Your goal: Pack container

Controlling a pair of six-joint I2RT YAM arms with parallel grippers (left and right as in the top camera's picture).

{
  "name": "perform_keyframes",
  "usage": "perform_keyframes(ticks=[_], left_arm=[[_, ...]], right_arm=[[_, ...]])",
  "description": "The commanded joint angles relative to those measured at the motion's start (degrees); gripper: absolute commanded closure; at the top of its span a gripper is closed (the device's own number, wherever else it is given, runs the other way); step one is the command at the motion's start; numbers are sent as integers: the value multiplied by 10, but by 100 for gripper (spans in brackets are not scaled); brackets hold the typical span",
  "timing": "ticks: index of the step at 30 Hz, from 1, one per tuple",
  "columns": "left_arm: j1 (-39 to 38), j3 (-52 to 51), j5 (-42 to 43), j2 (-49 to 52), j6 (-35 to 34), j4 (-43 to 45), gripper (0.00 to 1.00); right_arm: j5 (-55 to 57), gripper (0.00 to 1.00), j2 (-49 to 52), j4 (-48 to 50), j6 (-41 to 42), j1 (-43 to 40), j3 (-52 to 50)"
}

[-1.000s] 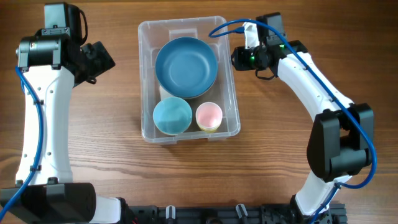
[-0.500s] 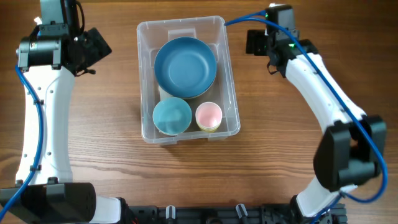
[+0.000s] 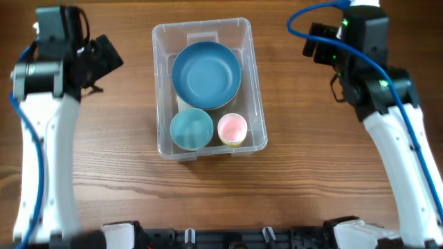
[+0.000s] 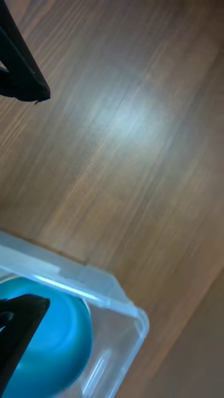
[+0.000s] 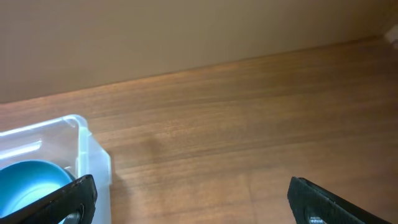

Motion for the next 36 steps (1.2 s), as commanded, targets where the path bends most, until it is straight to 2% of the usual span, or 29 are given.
perform_keyframes(ticks=[1, 5, 7, 14, 19, 36], left_arm=[[2, -115, 6, -122, 20, 49, 0], [2, -237, 22, -247, 29, 117, 0], [2, -306, 23, -326, 29, 145, 0], [2, -443, 63, -504, 28, 156, 0], [2, -457, 70, -513, 24, 127, 0], [2, -457, 70, -508, 24, 127, 0]], right_arm=[[10, 0, -57, -19, 20, 0, -6], [10, 0, -136, -12, 35, 0, -71], [10, 0, -205, 3, 35, 2, -141], [7, 0, -416, 19, 37, 2, -353], [5, 0, -475, -10, 39, 2, -396], [3, 0, -457, -66, 21, 2, -396]])
